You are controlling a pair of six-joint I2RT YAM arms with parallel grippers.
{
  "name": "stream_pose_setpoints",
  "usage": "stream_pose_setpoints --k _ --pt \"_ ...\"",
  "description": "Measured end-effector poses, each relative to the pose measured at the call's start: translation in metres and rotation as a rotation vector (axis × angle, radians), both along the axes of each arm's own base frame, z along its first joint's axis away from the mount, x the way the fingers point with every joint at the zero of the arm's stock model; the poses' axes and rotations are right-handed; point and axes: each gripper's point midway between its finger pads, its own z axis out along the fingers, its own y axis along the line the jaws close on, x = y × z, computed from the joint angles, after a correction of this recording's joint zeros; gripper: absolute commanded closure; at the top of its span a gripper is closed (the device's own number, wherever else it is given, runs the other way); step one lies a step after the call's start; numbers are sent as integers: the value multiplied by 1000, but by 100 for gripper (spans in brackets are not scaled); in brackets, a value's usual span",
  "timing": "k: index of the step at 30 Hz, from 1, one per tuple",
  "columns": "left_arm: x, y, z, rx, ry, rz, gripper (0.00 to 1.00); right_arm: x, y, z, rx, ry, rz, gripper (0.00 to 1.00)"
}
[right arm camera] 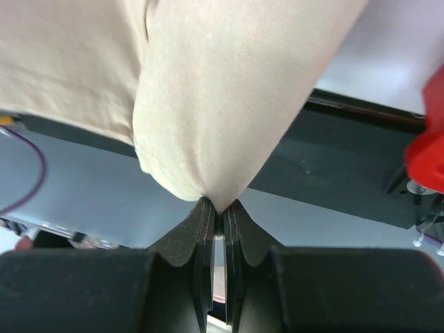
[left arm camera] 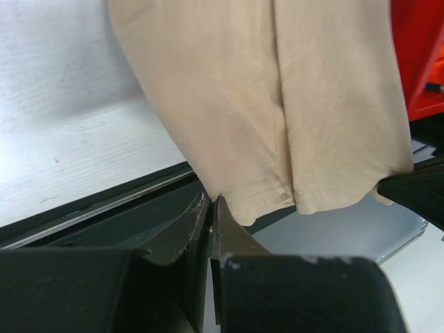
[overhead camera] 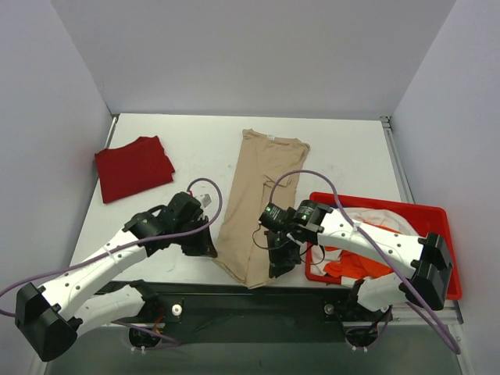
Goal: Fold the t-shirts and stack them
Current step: Fold the folded rectangular tshirt in 1/3 of the way
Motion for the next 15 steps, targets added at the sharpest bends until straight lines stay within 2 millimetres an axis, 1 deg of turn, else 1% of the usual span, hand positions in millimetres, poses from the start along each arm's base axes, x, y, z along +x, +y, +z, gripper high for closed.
stream_pose_setpoints --k 3,5,8,12,13,15 --pt "11 -7 10 -17 -14 13 100 21 -5 11 1 -32 -55 100" --pt "21 -10 11 -19 -10 34 100 38 -15 13 -14 -48 -101 100" --pt "40 -12 5 -15 2 77 100 66 -28 17 -43 -76 -154 100" --pt "73 -20 3 -28 5 126 100 110 -31 22 -62 -120 -180 100" --pt "85 -24 4 -40 -2 137 100 121 -32 21 -73 -127 -184 100" --pt "105 -31 7 -57 -15 151 100 136 -36 17 -95 -130 -182 100"
